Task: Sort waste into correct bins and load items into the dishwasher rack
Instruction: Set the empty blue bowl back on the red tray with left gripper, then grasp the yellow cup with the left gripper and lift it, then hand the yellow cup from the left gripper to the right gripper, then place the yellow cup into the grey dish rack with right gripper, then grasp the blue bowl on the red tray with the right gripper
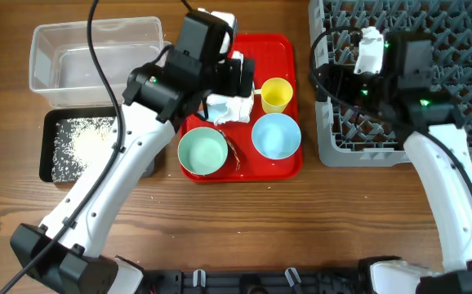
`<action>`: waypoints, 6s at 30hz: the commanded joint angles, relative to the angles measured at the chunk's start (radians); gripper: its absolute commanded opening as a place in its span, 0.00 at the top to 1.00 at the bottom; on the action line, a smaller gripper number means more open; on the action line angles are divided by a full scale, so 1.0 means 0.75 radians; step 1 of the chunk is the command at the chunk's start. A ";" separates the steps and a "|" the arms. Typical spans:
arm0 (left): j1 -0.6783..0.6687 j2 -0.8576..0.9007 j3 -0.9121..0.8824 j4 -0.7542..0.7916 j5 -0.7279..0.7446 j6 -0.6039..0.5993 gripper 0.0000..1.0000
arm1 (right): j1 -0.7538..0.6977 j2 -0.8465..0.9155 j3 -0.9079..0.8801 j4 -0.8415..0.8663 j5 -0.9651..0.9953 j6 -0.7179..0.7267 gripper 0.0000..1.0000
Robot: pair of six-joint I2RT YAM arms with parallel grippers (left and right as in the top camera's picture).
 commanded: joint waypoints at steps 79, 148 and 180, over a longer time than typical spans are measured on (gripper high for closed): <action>0.449 0.473 0.002 0.574 2.087 -0.282 0.96 | 0.002 0.244 0.031 0.604 -1.283 -0.203 0.00; 0.434 0.473 0.002 0.020 0.894 -0.110 0.63 | -0.169 0.373 0.341 -0.862 0.386 -0.090 0.43; 0.307 0.071 0.002 -0.101 0.401 0.067 0.56 | 0.111 0.394 0.720 -0.907 0.155 -0.135 0.00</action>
